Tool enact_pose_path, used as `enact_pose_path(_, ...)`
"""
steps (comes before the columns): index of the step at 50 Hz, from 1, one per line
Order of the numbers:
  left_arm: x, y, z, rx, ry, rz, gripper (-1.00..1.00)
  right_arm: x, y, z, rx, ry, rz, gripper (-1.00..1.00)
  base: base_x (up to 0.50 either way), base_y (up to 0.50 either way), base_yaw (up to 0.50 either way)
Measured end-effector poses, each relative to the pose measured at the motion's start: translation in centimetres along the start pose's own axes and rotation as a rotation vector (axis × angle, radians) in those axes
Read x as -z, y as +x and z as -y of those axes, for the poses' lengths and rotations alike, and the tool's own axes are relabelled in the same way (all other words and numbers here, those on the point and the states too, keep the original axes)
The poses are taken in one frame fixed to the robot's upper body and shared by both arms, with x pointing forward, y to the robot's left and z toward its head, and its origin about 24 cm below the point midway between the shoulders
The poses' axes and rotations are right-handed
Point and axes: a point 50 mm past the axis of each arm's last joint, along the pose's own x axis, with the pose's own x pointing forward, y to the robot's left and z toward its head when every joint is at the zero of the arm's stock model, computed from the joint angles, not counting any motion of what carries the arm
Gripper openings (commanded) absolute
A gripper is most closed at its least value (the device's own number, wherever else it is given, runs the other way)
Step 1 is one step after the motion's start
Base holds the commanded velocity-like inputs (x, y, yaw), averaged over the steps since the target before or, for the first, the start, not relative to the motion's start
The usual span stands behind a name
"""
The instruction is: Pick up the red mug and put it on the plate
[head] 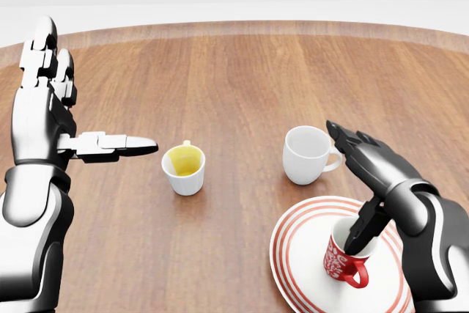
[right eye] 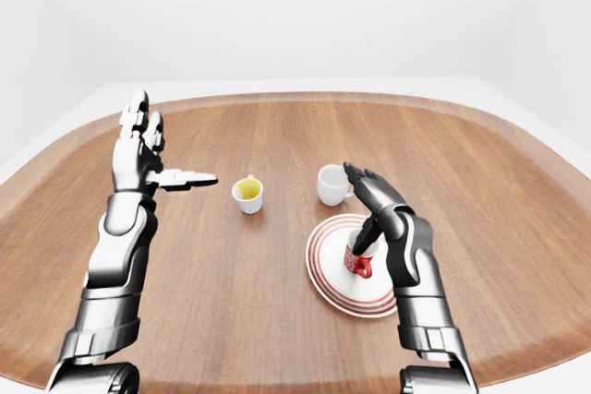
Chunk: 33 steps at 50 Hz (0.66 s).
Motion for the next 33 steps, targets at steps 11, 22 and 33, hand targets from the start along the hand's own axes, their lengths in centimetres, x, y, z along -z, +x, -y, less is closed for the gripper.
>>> enact_pose_path(11, -0.5, 0.1, 0.1, 0.003, 0.001, 0.020, 1.00, -2.0, -1.2, 2.8, 0.018, -0.106, 0.035, 1.00, 0.00, 0.00, 0.00)
enact_pose_path(22, -1.2, 0.1, 0.3, 0.007, 0.000, 0.051, 1.00, -4.2, -2.4, 5.9, 0.157, -0.194, 0.069, 1.00, 0.00, 0.00, 0.00)
enact_pose_path(33, -3.0, 0.0, 0.3, 0.011, -0.001, 0.129, 1.00, -6.9, -4.0, 9.2, 0.314, -0.250, 0.137, 1.00, 0.00, 0.00, 0.00)
